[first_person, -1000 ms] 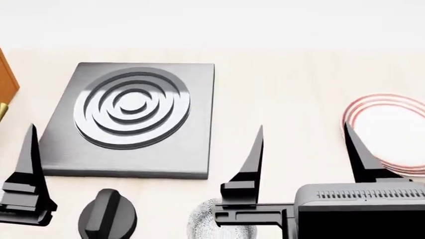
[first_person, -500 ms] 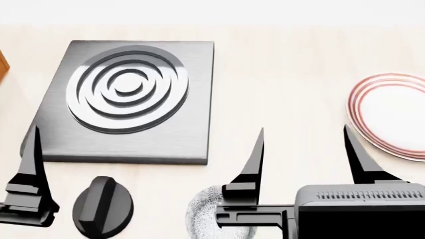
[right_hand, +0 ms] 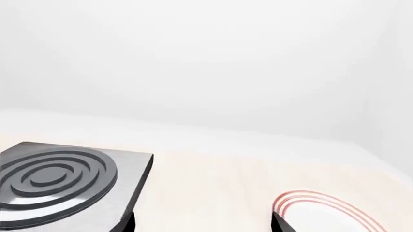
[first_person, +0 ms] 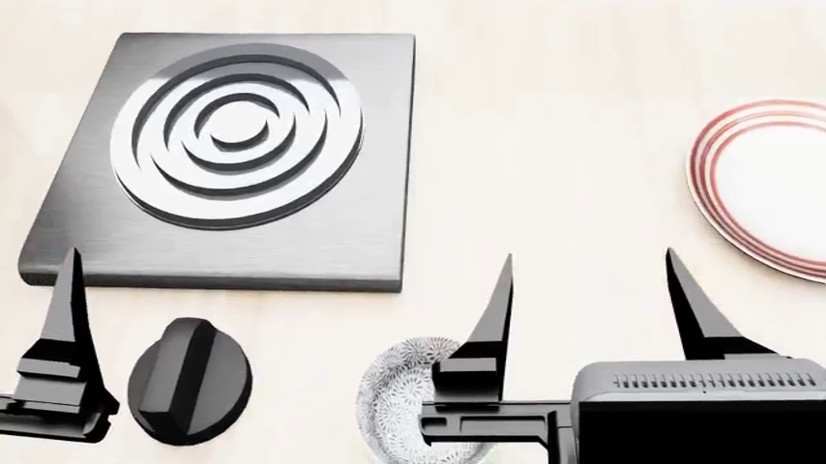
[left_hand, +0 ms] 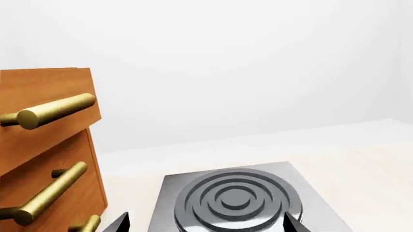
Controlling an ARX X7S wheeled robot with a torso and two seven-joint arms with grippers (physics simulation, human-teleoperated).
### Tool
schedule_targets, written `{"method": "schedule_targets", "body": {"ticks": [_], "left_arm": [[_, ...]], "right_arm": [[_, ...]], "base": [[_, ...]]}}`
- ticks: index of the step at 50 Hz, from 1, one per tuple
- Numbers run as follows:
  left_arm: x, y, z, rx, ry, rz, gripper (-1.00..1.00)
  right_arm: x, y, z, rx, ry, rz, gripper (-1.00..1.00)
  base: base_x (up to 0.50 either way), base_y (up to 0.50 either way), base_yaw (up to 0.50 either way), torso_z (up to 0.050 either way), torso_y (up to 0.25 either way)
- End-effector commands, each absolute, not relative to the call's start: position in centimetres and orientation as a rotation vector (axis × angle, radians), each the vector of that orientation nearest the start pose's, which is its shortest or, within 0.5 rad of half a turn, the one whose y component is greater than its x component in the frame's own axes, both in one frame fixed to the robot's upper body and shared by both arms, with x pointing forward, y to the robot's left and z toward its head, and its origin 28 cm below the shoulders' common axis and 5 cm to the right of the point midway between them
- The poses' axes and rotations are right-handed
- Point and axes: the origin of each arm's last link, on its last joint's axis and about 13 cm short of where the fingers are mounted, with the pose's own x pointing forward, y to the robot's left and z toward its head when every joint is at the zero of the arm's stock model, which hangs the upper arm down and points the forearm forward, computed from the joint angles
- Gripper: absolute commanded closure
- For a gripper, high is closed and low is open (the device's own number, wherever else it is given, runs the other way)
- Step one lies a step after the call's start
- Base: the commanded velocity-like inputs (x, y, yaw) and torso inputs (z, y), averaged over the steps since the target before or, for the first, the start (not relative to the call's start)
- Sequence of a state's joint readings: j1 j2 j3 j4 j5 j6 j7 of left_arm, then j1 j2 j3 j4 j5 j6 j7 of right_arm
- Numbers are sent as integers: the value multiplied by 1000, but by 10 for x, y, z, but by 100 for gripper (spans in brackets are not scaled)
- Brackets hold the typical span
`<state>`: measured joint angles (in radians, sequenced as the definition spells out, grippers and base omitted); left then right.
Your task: Pick the akita bowl next to the ramekin and place it on the plate.
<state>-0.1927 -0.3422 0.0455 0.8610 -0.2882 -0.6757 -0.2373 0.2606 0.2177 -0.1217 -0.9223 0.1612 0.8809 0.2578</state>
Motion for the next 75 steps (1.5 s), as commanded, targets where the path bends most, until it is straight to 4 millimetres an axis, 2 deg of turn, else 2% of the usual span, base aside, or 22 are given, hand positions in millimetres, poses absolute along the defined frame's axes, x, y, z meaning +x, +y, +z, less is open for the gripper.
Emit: {"method": "schedule_targets", "body": {"ticks": [1,41,54,67,75], "left_arm": [[195,229,176,116,-338,-25,-100],[197,229,174,103,-325,-23,-100],[198,229,171,103,-320,-21,-100],[197,229,170,107,-316,-23,-100],[196,229,169,108,-314,-20,-100]], "right_arm": [[195,-98,180,-110,-280,-23,-100],[195,-97,180,-104,-269,-19,-100],[192,-97,177,-106,-154,-13,-100],[187,-97,172,5,-51,49,-100],[188,-97,166,15,27,71,-100]], "base": [[0,0,0,-3,-90],[0,0,0,-2,-73],[0,0,0,0,0],[0,0,0,0,0],[0,0,0,0,0]]}}
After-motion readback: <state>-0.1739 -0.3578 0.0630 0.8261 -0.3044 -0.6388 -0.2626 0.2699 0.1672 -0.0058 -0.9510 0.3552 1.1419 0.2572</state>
